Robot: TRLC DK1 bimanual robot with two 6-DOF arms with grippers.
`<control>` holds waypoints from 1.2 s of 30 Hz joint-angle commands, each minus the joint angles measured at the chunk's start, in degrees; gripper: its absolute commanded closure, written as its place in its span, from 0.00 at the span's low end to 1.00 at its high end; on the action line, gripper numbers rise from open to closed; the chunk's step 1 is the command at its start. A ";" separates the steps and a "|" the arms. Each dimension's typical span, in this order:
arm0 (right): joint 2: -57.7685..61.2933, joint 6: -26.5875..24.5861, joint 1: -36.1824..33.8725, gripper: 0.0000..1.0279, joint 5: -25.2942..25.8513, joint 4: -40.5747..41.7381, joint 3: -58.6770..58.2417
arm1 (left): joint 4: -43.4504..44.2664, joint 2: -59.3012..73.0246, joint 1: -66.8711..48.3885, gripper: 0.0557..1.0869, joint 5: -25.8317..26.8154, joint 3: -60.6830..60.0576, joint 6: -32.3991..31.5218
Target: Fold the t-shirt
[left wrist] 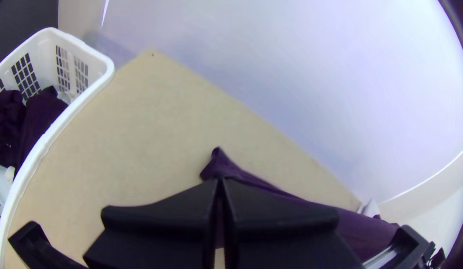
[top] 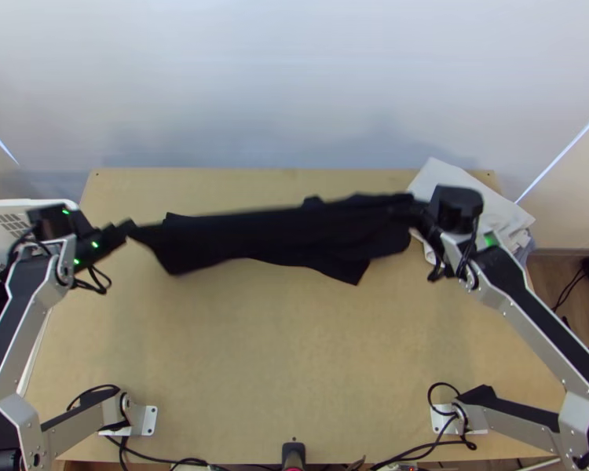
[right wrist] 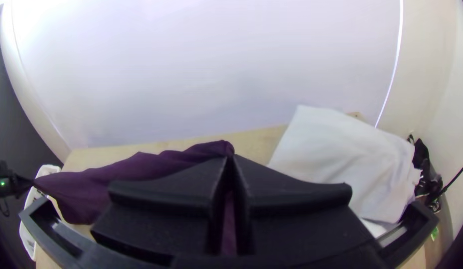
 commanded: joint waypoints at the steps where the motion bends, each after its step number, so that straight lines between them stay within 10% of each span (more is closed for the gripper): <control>1: 4.60 -2.08 -1.63 0.97 2.11 6.64 8.56 | 9.07 -0.37 -0.41 0.96 -0.17 6.27 -9.25; 22: 16.55 -15.00 2.06 0.97 2.46 15.78 58.31 | 20.49 0.42 -5.15 0.96 -15.64 31.31 -9.77; 36: -23.53 -20.89 11.99 0.97 1.41 4.70 30.18 | 19.26 -25.33 1.35 0.96 -16.08 19.54 -1.60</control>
